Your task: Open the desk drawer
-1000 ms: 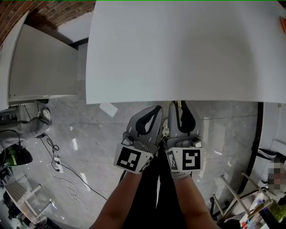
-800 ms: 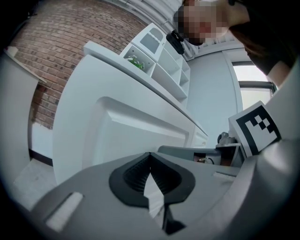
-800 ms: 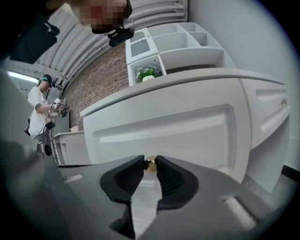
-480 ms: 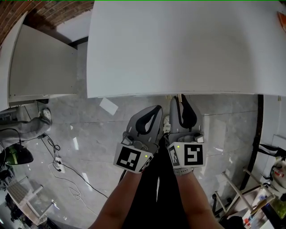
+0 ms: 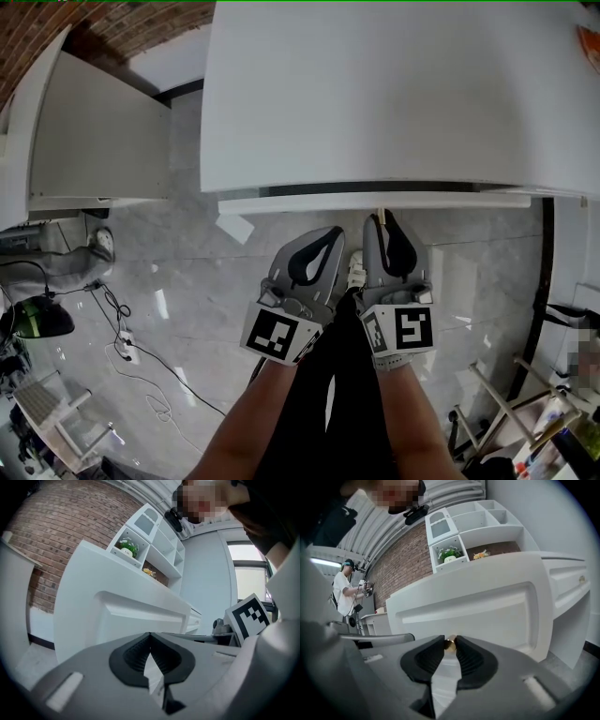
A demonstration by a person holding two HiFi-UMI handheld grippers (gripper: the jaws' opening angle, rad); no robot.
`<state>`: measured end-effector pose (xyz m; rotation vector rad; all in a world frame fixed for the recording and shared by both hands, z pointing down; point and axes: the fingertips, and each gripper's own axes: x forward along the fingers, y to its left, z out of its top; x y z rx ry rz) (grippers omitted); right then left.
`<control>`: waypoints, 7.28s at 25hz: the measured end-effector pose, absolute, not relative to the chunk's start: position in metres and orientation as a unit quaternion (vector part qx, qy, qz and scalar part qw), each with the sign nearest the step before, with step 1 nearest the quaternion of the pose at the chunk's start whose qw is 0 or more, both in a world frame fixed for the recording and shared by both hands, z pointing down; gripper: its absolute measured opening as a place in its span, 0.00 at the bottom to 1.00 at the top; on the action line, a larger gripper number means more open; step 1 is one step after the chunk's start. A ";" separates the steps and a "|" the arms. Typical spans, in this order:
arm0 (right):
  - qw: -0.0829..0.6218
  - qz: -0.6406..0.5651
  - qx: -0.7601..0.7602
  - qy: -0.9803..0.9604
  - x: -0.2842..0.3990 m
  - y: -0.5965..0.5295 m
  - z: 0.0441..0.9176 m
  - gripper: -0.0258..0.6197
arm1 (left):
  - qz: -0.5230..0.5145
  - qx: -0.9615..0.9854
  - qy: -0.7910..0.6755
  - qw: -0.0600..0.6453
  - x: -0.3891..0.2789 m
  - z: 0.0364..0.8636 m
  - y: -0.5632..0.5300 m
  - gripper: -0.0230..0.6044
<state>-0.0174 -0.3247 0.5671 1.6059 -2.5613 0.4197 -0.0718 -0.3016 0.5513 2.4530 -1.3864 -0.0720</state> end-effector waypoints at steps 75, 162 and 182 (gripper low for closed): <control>0.069 0.131 0.495 -0.856 0.012 -0.164 0.565 0.16 | -0.007 0.868 -0.460 0.186 -0.023 0.562 -0.166 0.04; -0.002 0.089 0.418 -0.904 0.081 -0.052 0.324 0.04 | -0.069 0.858 -0.492 0.127 -0.038 0.329 -0.057 0.04; 0.008 0.056 0.396 -0.917 0.096 0.013 0.209 0.04 | -0.064 0.874 -0.464 0.130 -0.027 0.230 0.013 0.04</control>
